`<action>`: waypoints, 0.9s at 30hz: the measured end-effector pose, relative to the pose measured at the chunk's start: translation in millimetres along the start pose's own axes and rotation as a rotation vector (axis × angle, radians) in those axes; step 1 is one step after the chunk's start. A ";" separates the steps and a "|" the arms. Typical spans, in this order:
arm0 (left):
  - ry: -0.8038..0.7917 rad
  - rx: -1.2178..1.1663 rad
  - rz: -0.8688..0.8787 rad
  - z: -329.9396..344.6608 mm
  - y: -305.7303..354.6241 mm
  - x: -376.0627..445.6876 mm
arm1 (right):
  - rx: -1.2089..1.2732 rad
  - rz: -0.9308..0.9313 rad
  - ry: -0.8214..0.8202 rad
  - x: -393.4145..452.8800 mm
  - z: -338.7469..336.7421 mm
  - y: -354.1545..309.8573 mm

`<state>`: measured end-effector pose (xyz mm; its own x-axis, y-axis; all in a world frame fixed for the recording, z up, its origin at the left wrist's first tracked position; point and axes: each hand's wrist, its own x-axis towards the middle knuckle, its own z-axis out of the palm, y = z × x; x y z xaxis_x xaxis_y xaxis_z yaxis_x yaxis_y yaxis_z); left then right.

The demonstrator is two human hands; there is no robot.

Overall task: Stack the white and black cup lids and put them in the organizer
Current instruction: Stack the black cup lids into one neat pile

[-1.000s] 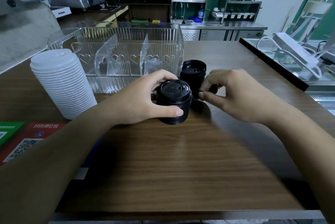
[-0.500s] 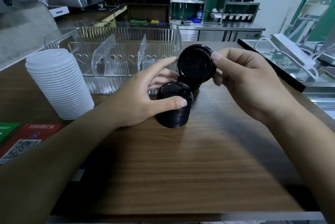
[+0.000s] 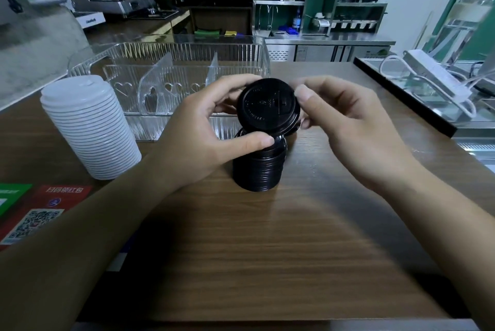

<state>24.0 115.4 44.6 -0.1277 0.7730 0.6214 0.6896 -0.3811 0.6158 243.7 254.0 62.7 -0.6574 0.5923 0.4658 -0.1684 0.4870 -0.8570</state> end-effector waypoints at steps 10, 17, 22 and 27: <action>-0.063 0.098 -0.027 -6.1 -3.8 0.4 | -0.422 -0.226 -0.120 -7.1 2.2 0.3; -0.275 0.201 -0.219 -17.4 -3.8 1.0 | -0.462 -0.138 -0.121 -7.4 6.7 7.4; -0.371 0.127 -0.295 -10.4 -4.3 -0.5 | -0.442 -0.119 -0.173 -7.6 10.4 11.2; -0.378 0.050 -0.327 -7.7 -6.9 -1.3 | -0.434 -0.100 -0.207 -4.6 5.2 13.2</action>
<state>14.0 113.1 43.4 -0.0822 0.9811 0.1751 0.6909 -0.0706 0.7195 240.7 254.4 48.1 -0.7935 0.4102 0.4495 0.0544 0.7835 -0.6190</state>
